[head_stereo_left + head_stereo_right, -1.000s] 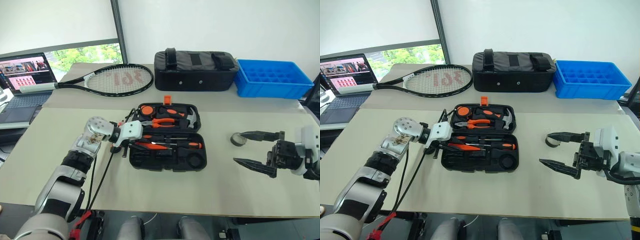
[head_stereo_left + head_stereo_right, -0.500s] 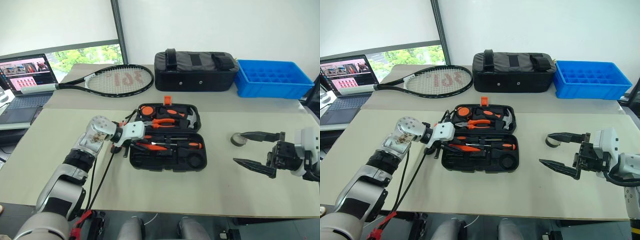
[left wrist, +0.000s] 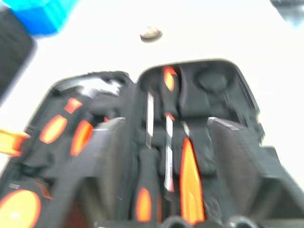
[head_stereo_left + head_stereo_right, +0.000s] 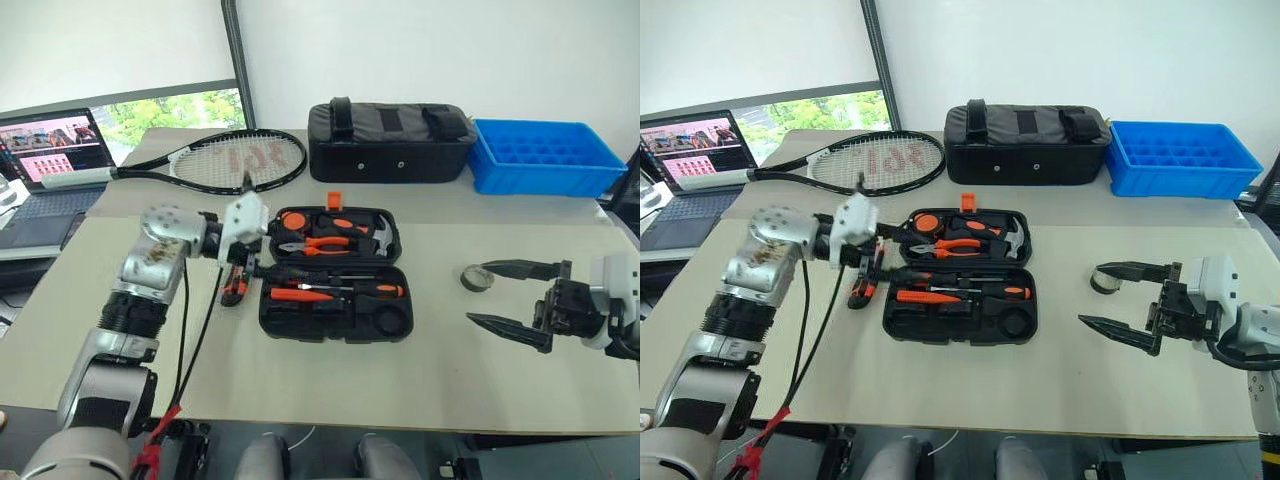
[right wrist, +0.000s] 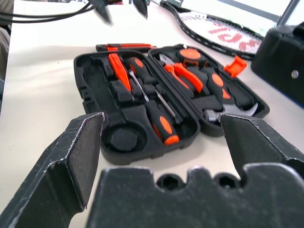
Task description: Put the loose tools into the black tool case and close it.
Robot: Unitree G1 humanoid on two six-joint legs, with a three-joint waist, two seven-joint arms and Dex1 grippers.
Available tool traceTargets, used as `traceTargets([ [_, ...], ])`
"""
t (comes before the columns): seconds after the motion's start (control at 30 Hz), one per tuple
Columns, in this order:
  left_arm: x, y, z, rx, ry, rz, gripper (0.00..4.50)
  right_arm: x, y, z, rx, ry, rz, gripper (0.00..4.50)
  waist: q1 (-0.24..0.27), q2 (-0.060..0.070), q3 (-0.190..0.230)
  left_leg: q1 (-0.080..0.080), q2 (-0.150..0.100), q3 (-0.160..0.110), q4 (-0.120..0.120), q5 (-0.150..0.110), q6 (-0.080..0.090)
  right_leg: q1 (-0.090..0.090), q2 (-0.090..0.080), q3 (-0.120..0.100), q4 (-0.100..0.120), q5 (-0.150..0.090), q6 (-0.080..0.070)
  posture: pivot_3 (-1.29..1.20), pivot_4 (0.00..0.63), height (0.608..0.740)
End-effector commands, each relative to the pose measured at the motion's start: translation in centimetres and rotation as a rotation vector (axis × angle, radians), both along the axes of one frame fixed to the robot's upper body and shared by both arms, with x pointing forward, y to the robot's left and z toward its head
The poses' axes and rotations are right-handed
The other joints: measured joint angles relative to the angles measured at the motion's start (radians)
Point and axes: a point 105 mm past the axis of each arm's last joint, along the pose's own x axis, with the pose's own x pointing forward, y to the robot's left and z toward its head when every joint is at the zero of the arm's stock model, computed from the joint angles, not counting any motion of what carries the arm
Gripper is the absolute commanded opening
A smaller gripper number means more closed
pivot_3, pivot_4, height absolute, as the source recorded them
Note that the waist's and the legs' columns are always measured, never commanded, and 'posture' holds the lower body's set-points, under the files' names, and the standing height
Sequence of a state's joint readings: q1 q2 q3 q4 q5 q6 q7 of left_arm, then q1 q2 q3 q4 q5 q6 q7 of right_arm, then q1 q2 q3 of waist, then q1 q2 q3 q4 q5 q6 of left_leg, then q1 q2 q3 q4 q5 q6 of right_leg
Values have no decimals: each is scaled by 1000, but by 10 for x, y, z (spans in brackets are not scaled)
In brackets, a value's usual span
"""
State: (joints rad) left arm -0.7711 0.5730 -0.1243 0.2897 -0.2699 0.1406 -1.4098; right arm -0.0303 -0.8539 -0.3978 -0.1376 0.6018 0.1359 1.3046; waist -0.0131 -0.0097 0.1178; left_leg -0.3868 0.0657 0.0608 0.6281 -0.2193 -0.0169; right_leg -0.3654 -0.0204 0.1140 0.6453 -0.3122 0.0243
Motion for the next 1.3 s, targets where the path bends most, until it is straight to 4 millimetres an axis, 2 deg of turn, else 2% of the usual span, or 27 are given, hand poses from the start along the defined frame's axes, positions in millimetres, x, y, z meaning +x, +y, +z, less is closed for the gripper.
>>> traceTargets([
  [0.03,1,-6,-10,-74,31,20,1460,2,4,9,-19,-44,16,4500,2,1,0,0,0,0,0,0,0,0,0,0,0,0,0,0,150,708],
  [0.17,-1,-7,-41,-69,91,35,82,3,5,9,-18,-44,20,4500,0,1,-1,0,0,0,0,0,0,0,0,1,0,0,0,0,150,708],
  [0.3,3,-4,-69,13,98,66,82,4,8,11,-21,-41,26,4500,-1,1,0,0,0,-1,0,0,0,0,0,1,0,0,0,0,150,708],
  [0.57,7,-9,-89,118,94,49,82,3,8,11,-30,-32,33,4500,1,1,0,0,-1,-1,0,0,0,1,0,1,-1,0,0,0,150,708],
  [0.7,7,-8,-104,231,104,43,82,0,6,9,-37,-26,33,4500,1,0,0,0,-1,-1,0,0,0,1,0,1,0,0,0,0,150,708],
  [0.93,2,-8,-111,294,95,19,82,-1,5,8,-43,-22,30,4500,-3,0,0,3,-1,-1,0,0,0,5,0,1,-1,0,0,0,150,708],
  [1.0,1,-7,-111,285,93,24,82,-1,6,9,-44,-22,30,4500,-4,0,0,4,-1,-1,0,0,0,6,0,1,0,-1,1,0,150,708],
  [1.07,5,-8,-96,200,78,58,82,0,7,10,-42,-21,34,4500,-4,0,0,4,-1,-1,0,0,0,7,0,1,-1,-1,1,0,150,708],
  [1.2,11,0,-49,-9,57,149,82,0,8,11,-26,-22,40,4500,-5,0,0,4,0,-1,0,0,0,6,0,1,-1,-1,1,0,150,708],
  [1.27,15,11,-29,-110,56,231,82,1,9,11,-21,-21,43,4500,-4,1,1,3,0,-2,0,0,0,5,0,0,0,-1,1,0,150,708],
  [1.3,18,17,-21,-150,46,278,315,1,9,12,-18,-20,46,4500,-4,1,1,3,0,-2,0,0,0,5,0,0,0,-1,1,0,150,708],
])
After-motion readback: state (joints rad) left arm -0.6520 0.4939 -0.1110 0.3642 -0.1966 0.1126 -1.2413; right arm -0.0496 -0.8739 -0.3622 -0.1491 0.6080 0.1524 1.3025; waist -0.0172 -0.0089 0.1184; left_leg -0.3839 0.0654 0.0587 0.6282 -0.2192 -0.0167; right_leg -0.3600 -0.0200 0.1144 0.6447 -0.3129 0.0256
